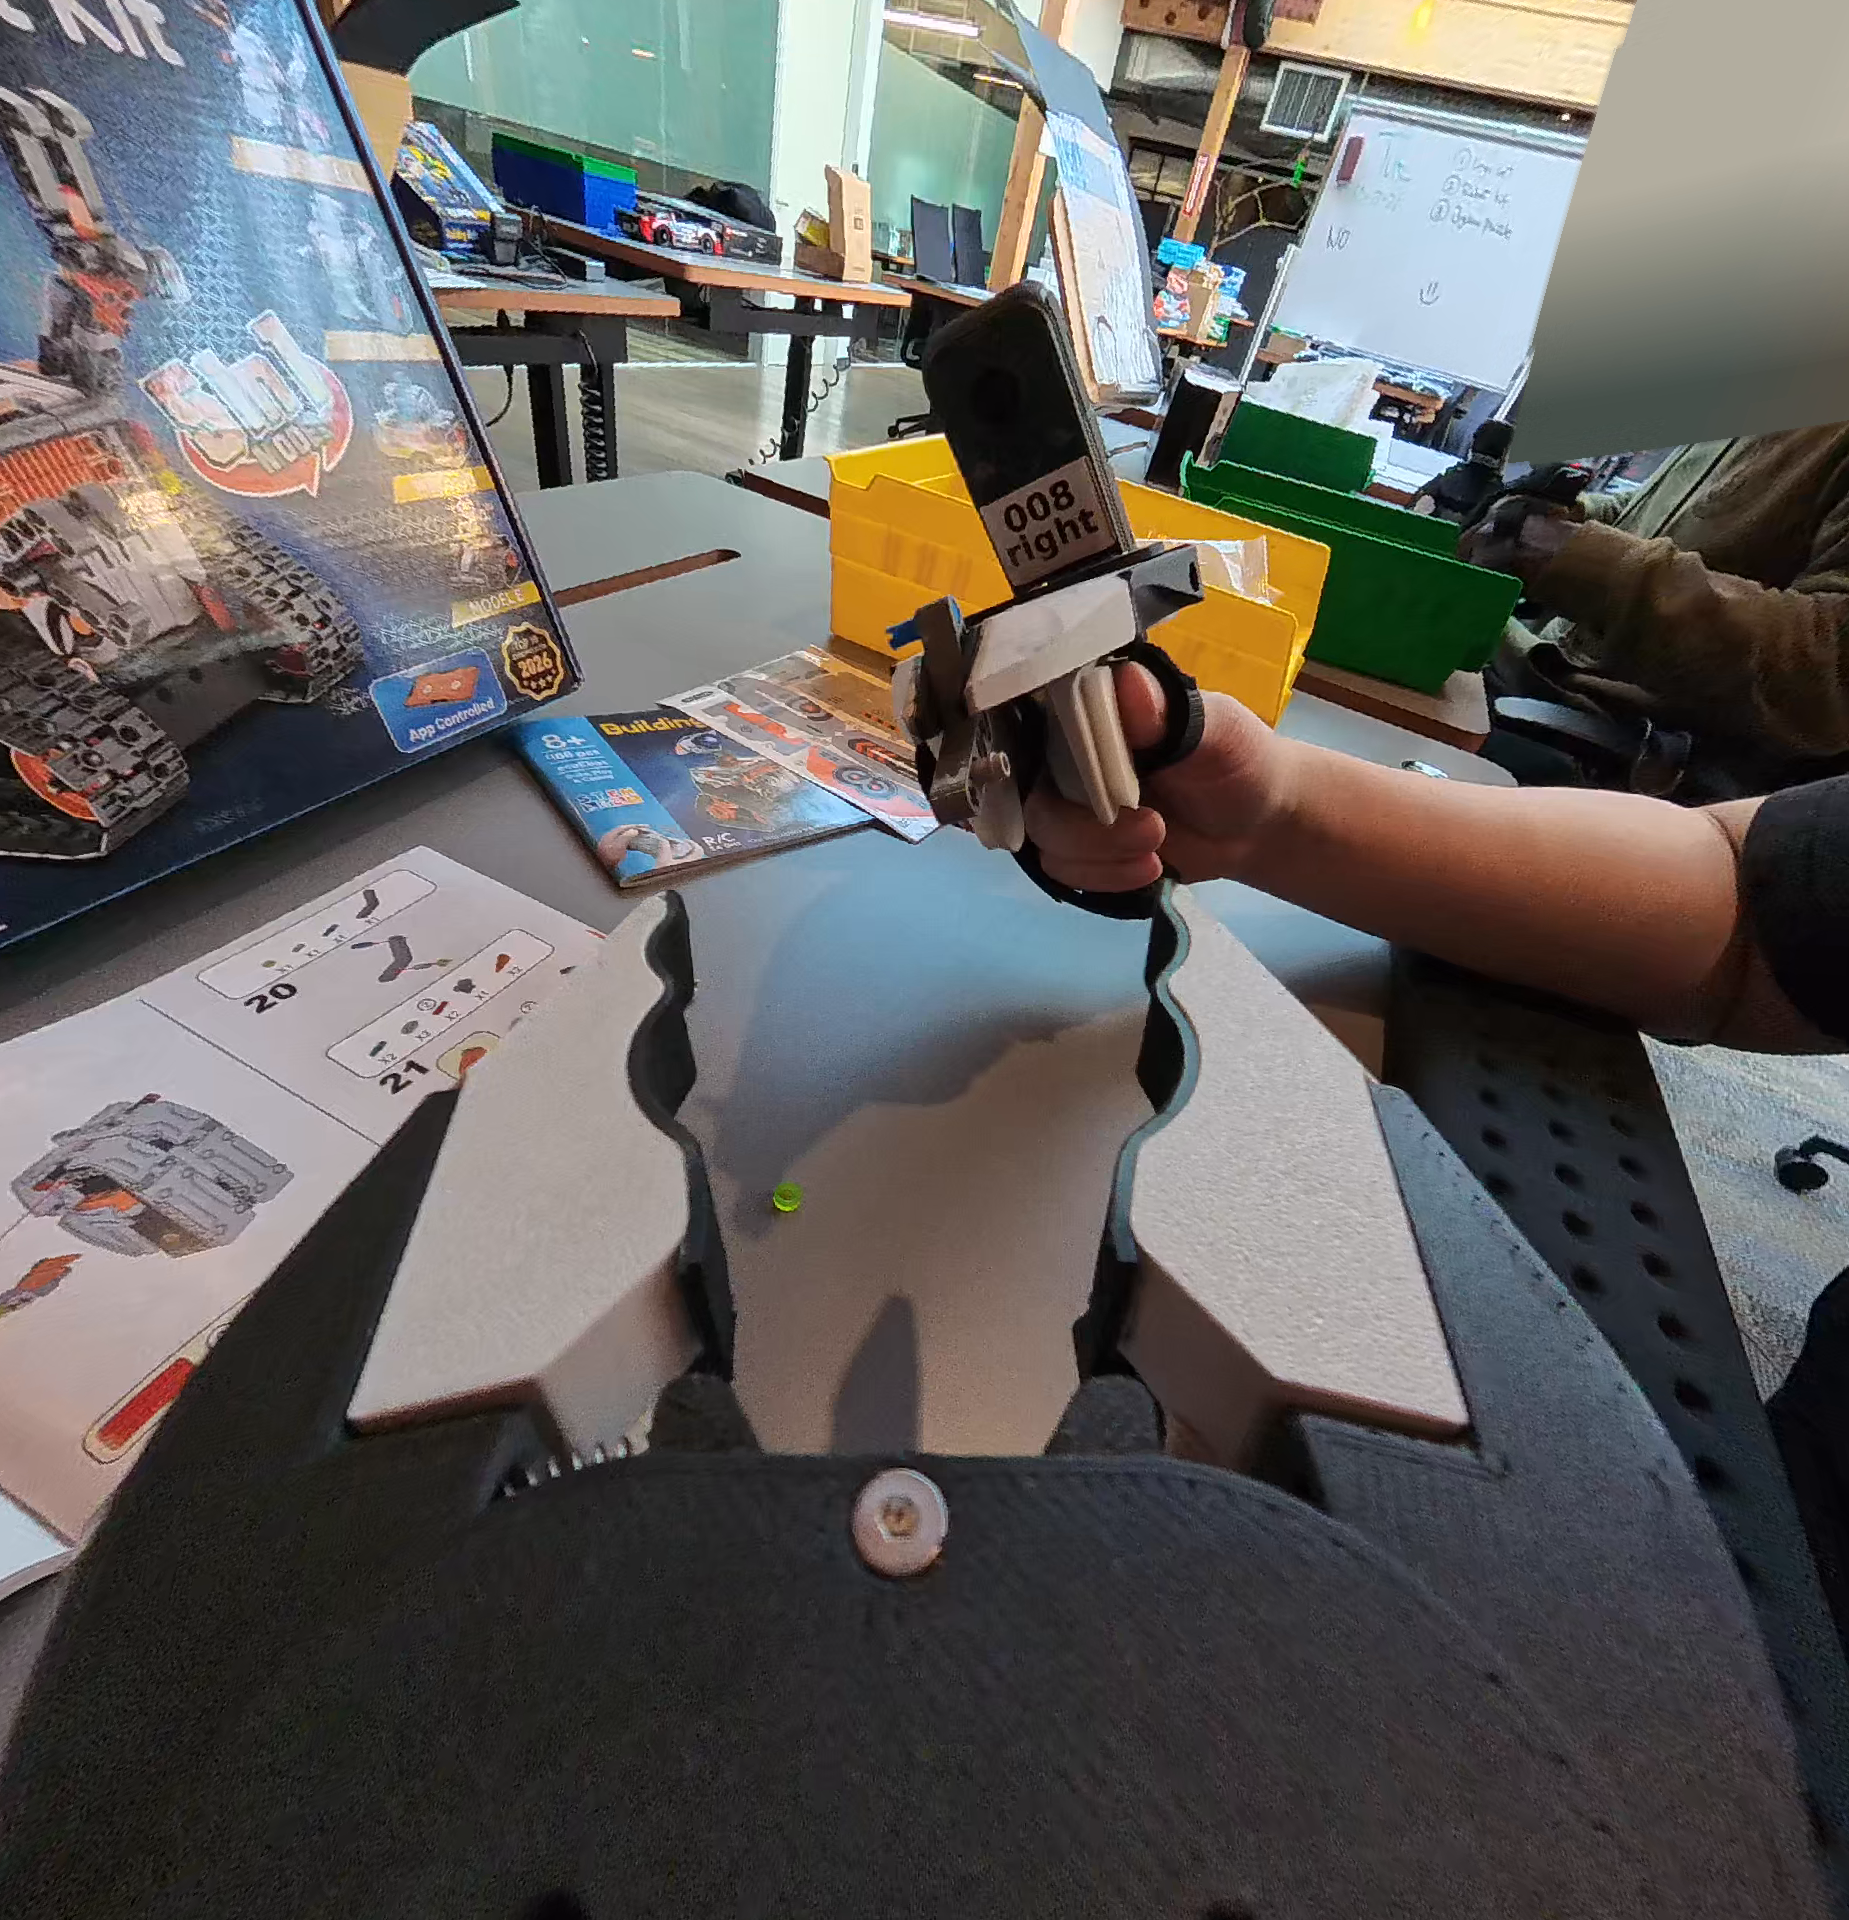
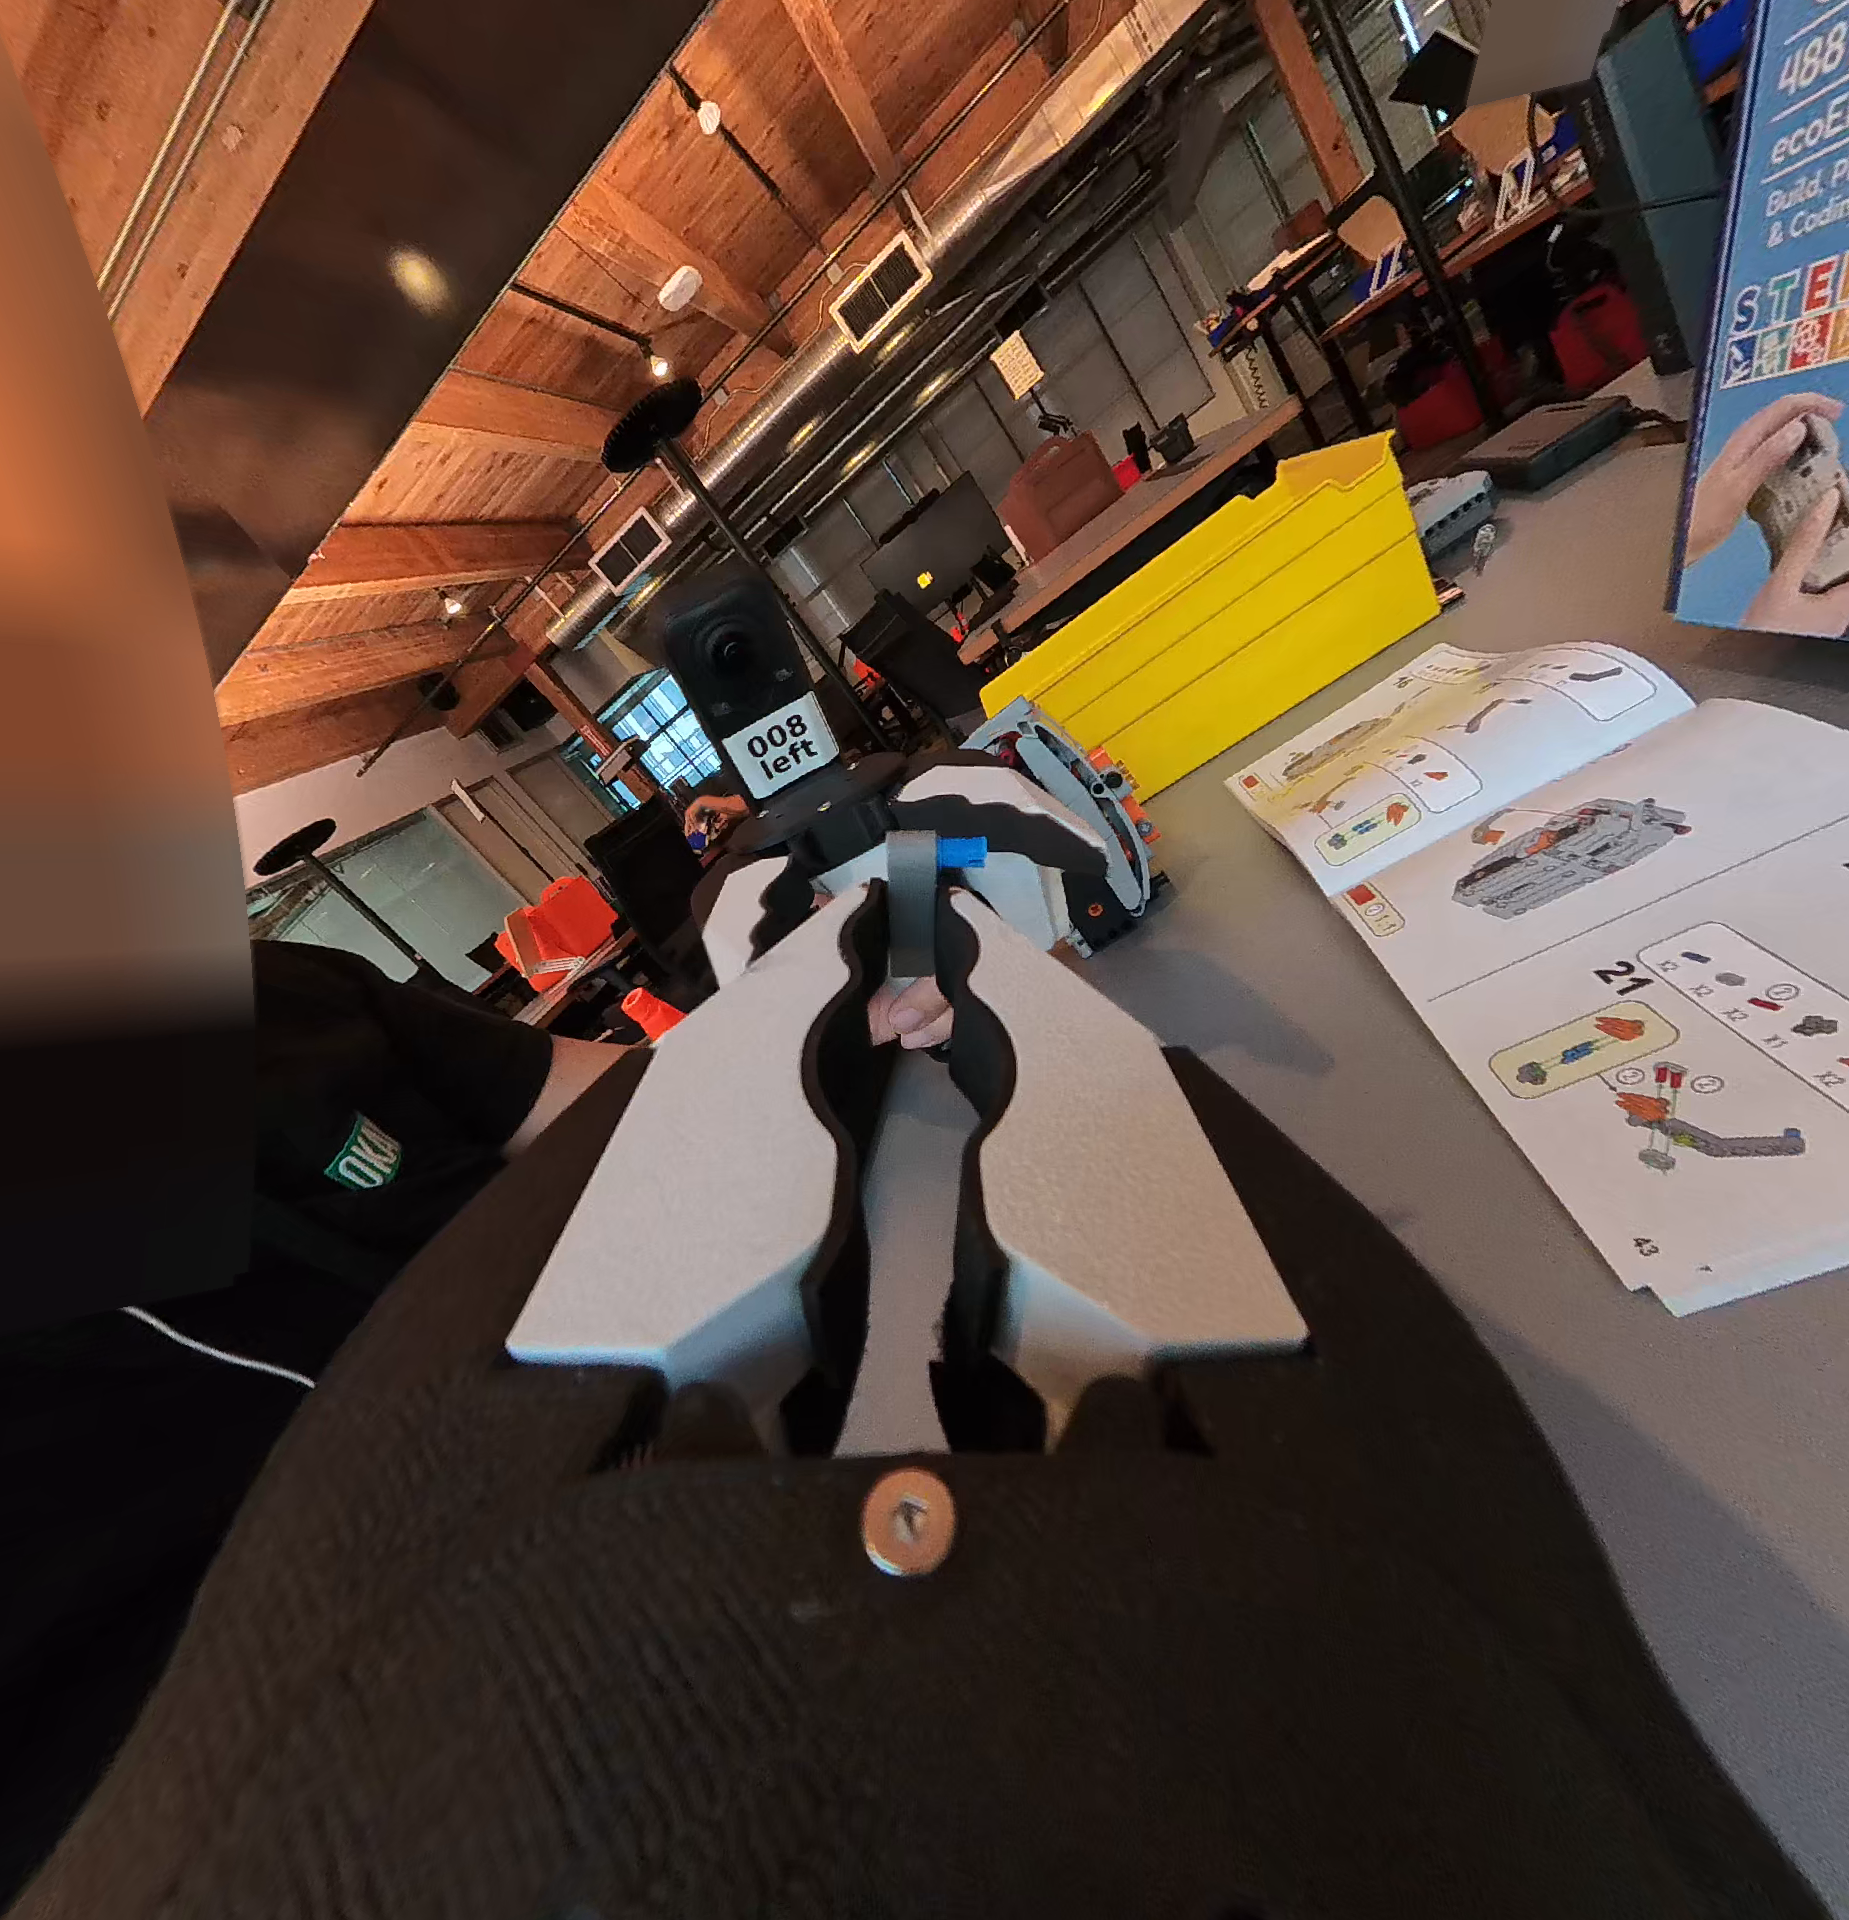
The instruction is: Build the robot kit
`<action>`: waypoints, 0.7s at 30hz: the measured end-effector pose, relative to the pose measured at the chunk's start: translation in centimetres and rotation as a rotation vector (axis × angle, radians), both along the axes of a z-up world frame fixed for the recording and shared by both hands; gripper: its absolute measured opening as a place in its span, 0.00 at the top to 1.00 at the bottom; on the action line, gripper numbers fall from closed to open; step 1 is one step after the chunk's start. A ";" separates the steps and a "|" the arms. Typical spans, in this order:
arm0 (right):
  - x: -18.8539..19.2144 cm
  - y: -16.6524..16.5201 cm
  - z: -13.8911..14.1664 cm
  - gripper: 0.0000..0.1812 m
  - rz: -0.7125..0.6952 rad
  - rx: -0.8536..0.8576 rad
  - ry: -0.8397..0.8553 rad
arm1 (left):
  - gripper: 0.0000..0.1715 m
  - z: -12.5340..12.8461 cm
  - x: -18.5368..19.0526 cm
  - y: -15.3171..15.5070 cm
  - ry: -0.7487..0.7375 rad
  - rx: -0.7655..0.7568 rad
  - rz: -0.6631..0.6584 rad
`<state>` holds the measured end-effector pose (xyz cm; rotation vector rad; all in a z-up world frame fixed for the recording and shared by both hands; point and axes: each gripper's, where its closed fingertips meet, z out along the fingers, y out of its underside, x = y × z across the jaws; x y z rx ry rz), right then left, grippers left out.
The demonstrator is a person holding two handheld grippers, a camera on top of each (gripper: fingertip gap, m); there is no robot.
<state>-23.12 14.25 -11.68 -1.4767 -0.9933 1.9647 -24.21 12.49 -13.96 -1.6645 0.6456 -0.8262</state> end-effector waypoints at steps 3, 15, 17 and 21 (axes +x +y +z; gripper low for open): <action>-0.2 0.0 -0.3 0.96 -0.004 0.012 -0.012 | 0.47 -0.1 -0.1 0.1 0.005 0.001 0.004; -0.9 0.2 -0.7 0.96 -0.008 0.006 -0.019 | 0.56 -1.6 -0.1 0.3 0.104 -0.002 0.004; -0.7 0.3 -0.7 0.96 -0.012 0.007 -0.022 | 0.61 -1.8 -0.1 0.2 0.120 -0.001 0.002; -0.5 0.3 -0.3 0.96 -0.011 0.007 -0.011 | 0.66 -2.1 0.0 0.2 0.118 -0.022 -0.008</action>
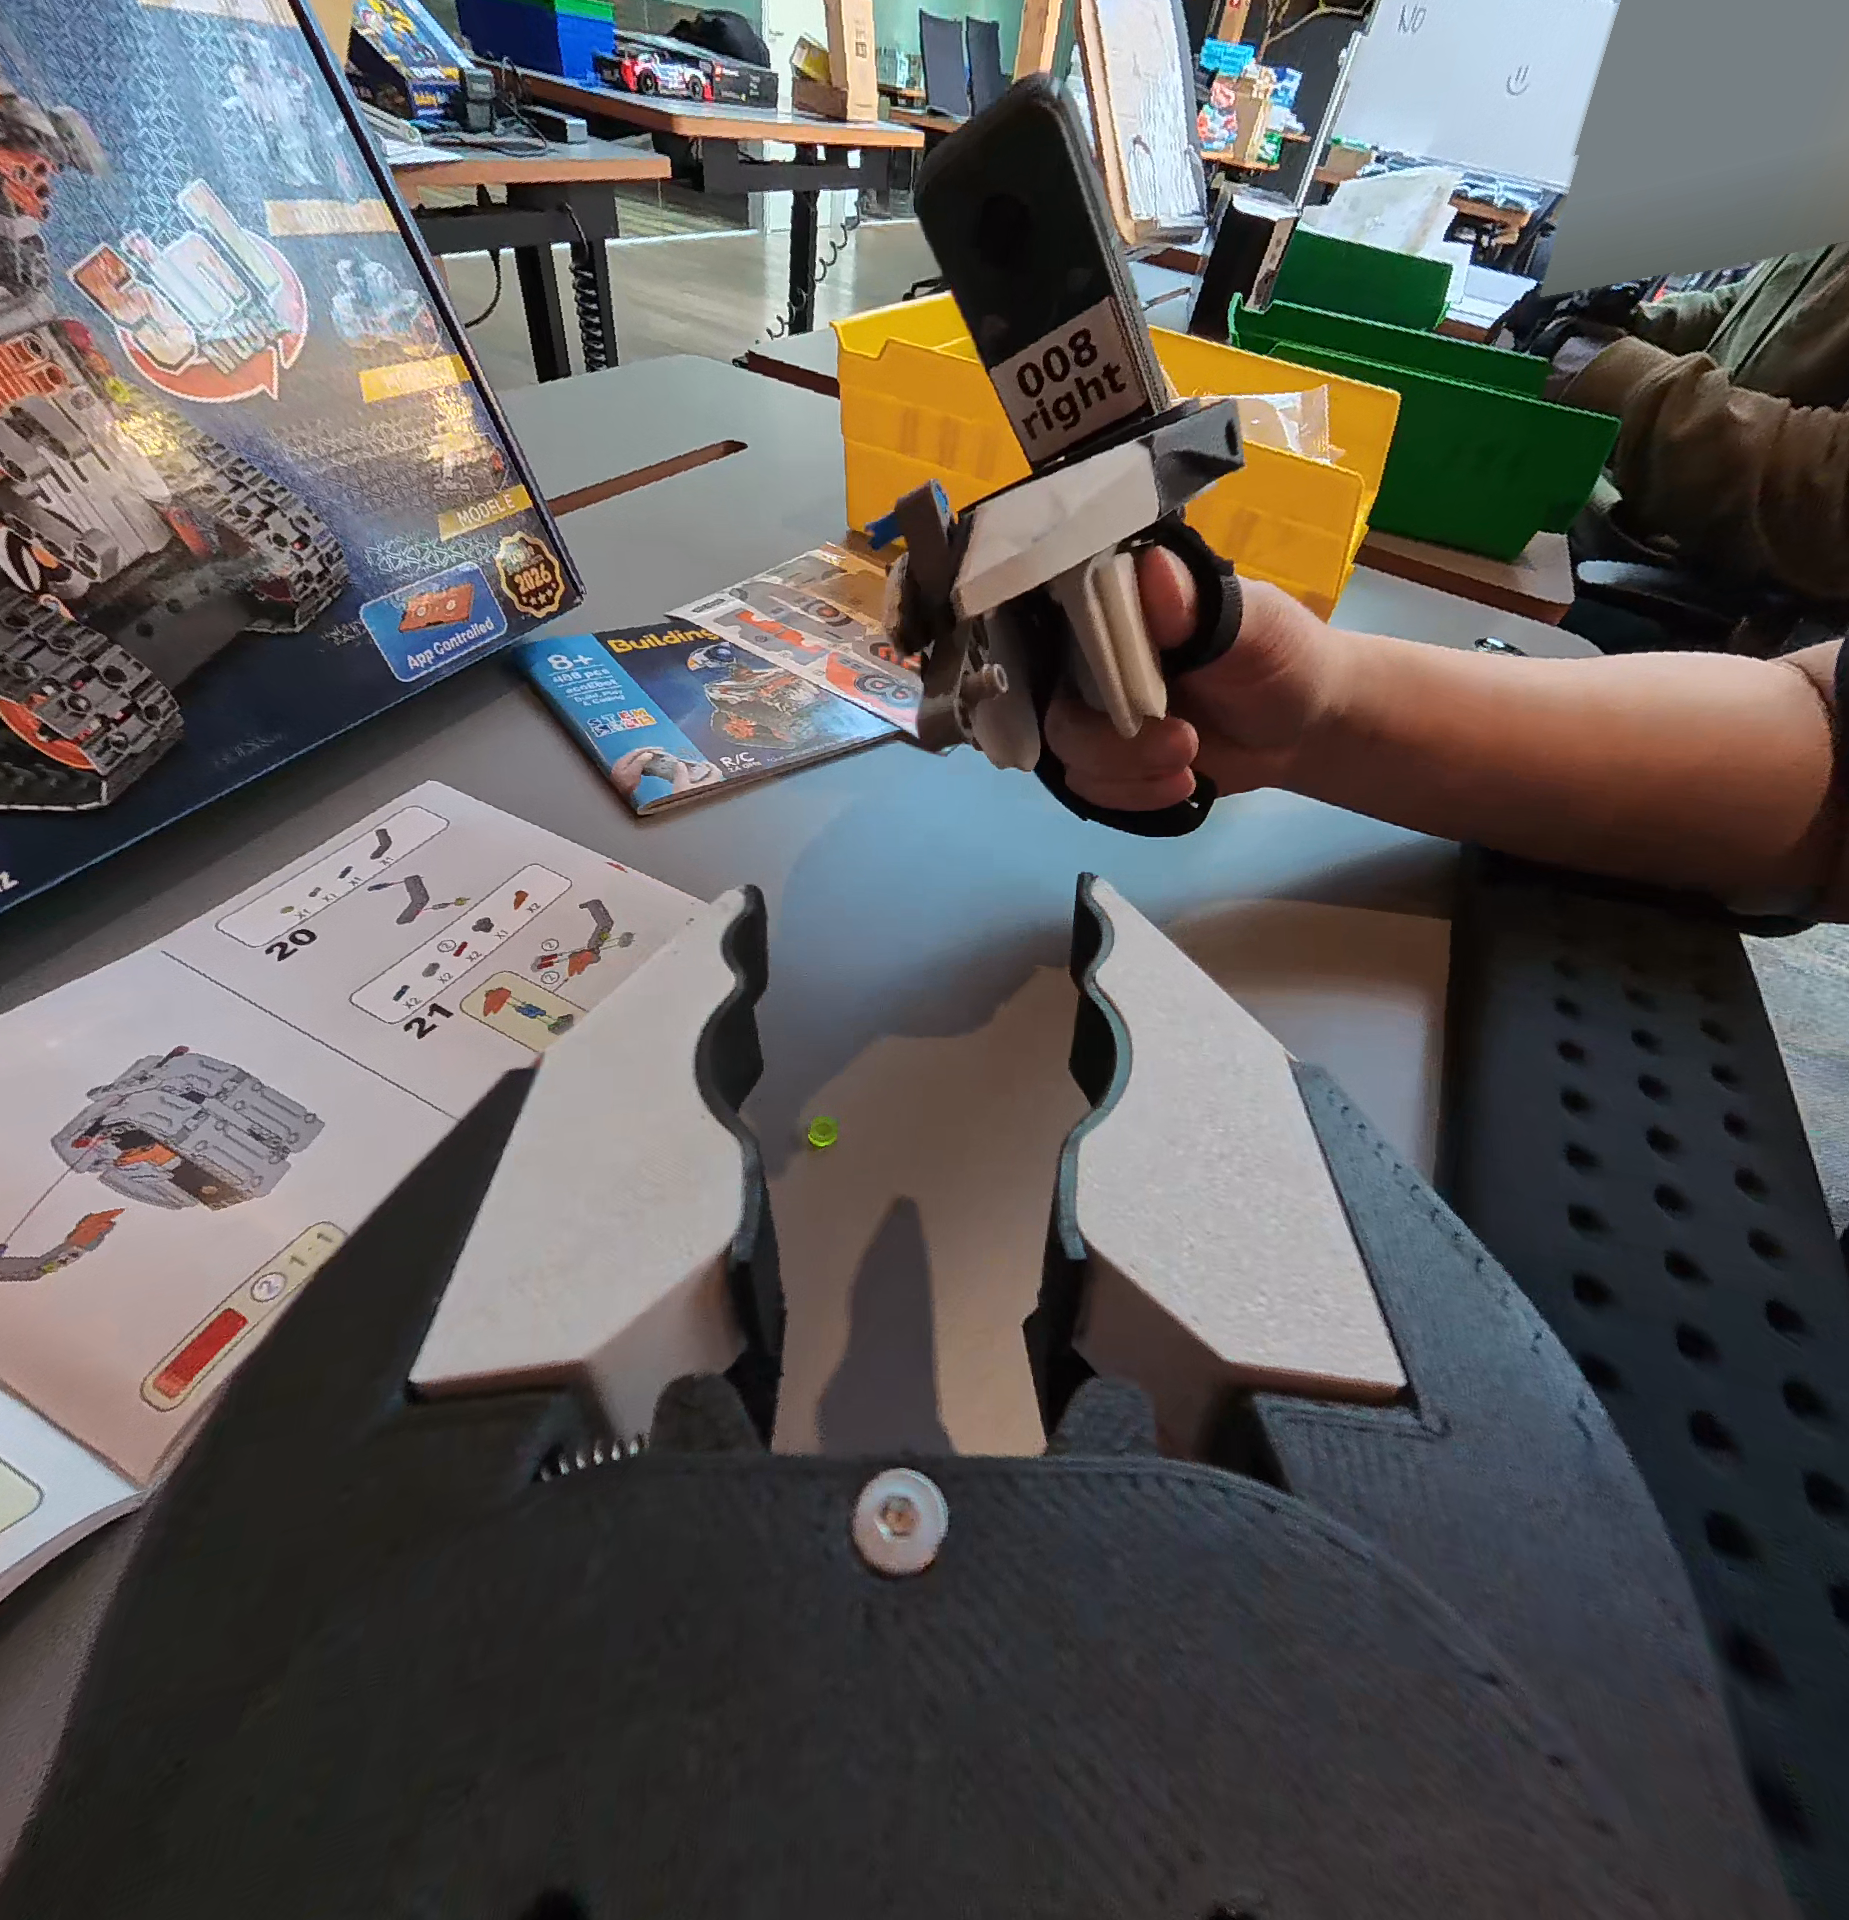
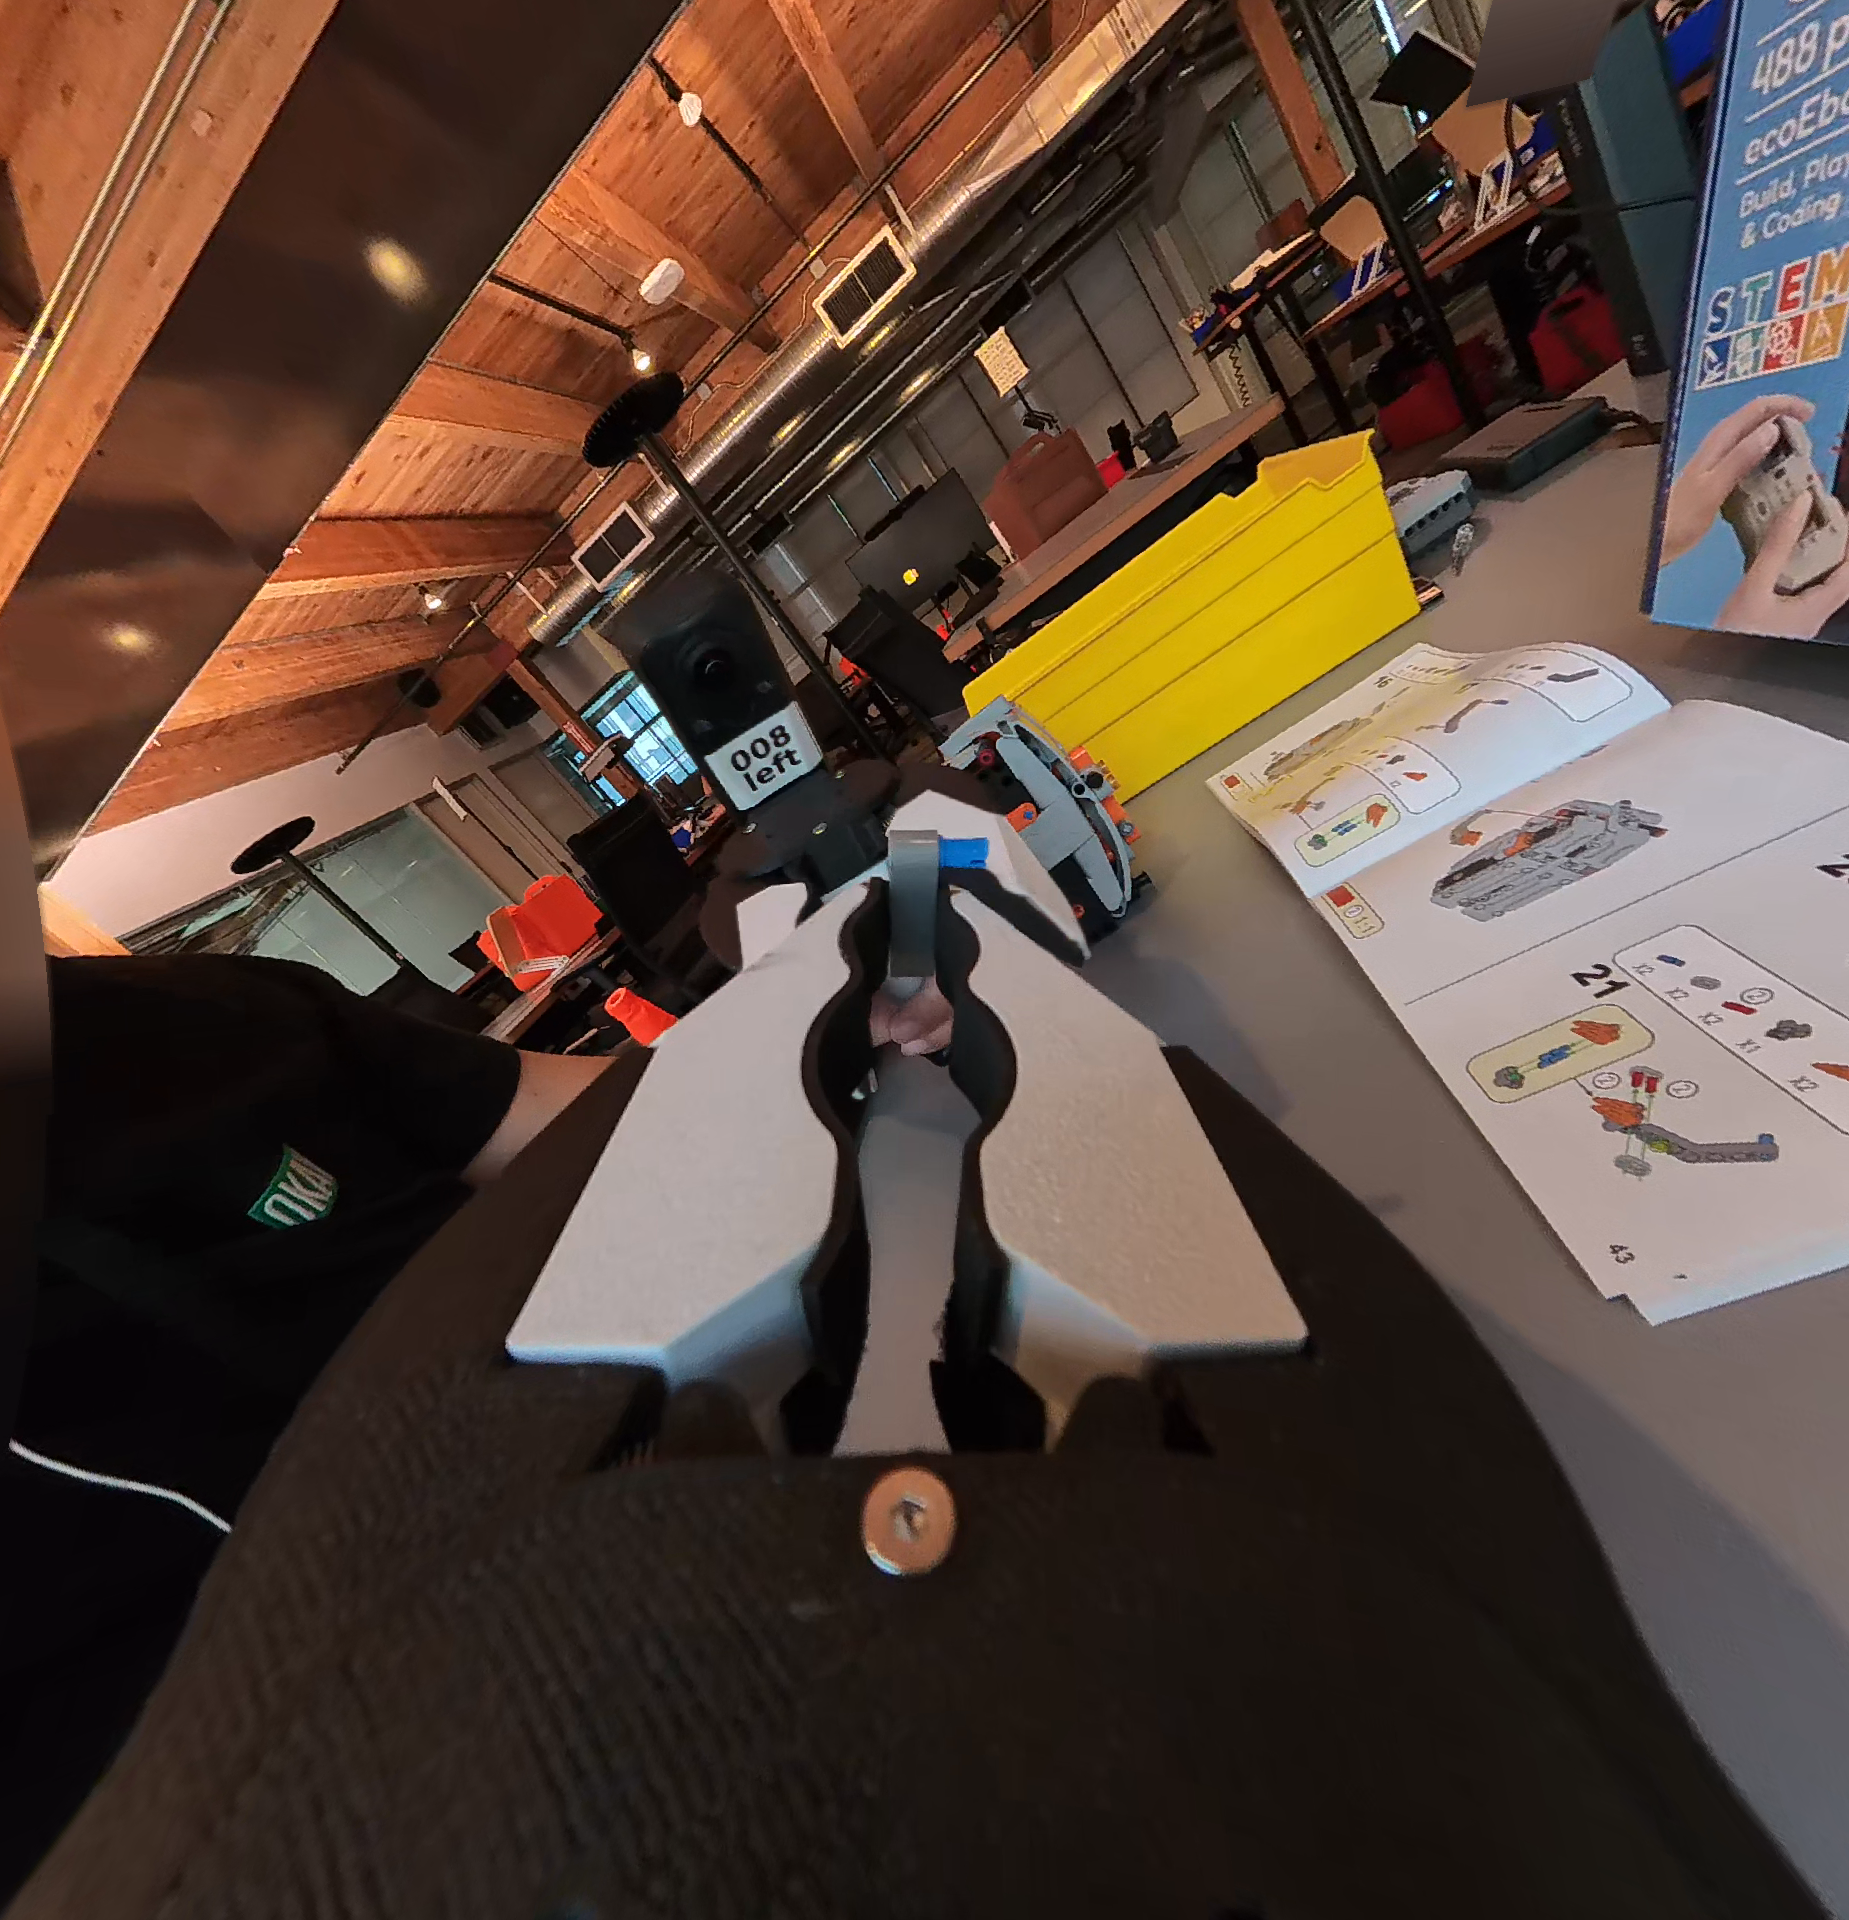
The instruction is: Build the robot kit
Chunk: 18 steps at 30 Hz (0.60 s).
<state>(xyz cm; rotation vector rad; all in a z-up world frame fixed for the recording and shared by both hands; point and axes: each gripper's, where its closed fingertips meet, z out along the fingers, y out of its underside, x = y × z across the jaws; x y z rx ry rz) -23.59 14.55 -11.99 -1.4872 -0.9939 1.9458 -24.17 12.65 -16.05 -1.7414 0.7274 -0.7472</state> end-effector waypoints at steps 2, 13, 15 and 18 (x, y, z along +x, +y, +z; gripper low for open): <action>0.0 -0.1 0.0 0.96 0.003 0.007 -0.002 | 0.70 0.0 0.1 -0.1 -0.012 -0.005 -0.011; 0.6 0.9 -1.1 0.96 -0.036 0.027 -0.071 | 0.82 -1.3 0.0 -0.2 0.055 -0.047 -0.025; 0.9 1.8 -1.4 0.96 -0.065 -0.013 -0.080 | 0.83 -1.5 0.0 -0.1 0.063 -0.054 -0.020; 1.4 2.5 -1.7 0.96 -0.069 -0.048 -0.081 | 0.83 -1.9 -0.1 0.0 0.074 -0.069 -0.014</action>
